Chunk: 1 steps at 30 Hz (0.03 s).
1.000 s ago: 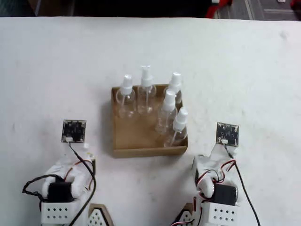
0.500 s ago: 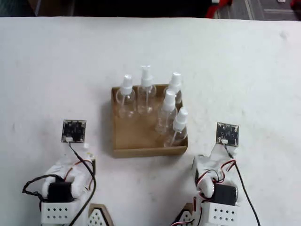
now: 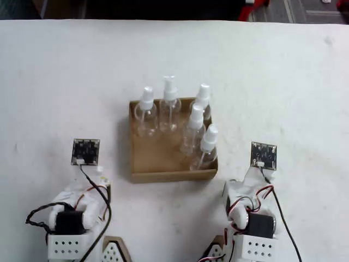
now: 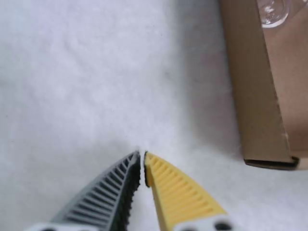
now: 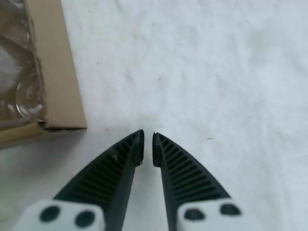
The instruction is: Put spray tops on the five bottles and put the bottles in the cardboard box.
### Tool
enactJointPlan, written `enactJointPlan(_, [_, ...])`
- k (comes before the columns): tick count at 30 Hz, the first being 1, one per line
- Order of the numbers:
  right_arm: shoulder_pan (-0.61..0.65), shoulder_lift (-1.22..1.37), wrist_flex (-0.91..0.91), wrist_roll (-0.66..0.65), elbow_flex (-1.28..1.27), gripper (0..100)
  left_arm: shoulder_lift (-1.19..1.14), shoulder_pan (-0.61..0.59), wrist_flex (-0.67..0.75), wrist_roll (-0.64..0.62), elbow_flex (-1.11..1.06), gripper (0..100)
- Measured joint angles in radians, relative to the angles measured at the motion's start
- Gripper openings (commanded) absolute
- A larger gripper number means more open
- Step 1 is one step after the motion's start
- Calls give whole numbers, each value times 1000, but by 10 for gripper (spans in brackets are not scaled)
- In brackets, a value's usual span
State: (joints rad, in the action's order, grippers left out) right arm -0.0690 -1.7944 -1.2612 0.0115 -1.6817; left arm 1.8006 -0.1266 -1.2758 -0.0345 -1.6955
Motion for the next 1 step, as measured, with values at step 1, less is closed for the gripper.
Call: enactJointPlan(1, [0,0,0,0,0,15,0,0,0,0,0,26])
